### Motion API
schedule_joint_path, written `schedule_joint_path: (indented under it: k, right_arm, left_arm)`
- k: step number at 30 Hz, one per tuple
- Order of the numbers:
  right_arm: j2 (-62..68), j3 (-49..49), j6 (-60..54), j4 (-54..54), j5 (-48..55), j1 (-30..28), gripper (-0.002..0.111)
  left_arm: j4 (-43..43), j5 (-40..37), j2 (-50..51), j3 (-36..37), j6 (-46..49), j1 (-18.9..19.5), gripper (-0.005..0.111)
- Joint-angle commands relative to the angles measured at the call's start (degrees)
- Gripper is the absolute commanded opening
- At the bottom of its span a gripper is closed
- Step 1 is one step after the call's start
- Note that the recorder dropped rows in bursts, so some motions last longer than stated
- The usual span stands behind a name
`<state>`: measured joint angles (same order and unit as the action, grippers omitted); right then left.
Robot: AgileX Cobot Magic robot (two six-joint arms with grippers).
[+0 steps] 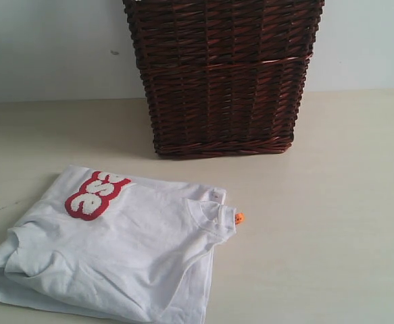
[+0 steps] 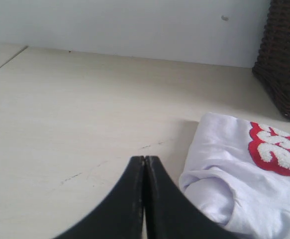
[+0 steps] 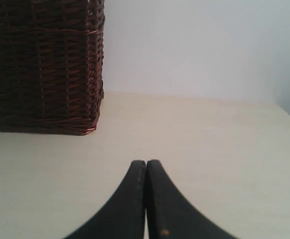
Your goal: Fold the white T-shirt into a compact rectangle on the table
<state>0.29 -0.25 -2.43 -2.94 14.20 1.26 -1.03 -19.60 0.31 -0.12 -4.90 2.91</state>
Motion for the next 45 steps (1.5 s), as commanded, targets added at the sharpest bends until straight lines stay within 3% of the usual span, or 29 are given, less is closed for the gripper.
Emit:
schedule_joint_path:
  k: [1, 45]
  right_arm:
    - [-0.3, 0.3, -0.3, 0.1, 1.1, 0.2, 0.000]
    - [-0.3, 0.3, 1.3, 0.1, 1.2, 0.2, 0.000]
  left_arm:
    - [-0.1, 0.4, -0.3, 0.1, 0.2, 0.1, 0.000]
    - [-0.1, 0.4, -0.3, 0.1, 0.2, 0.1, 0.000]
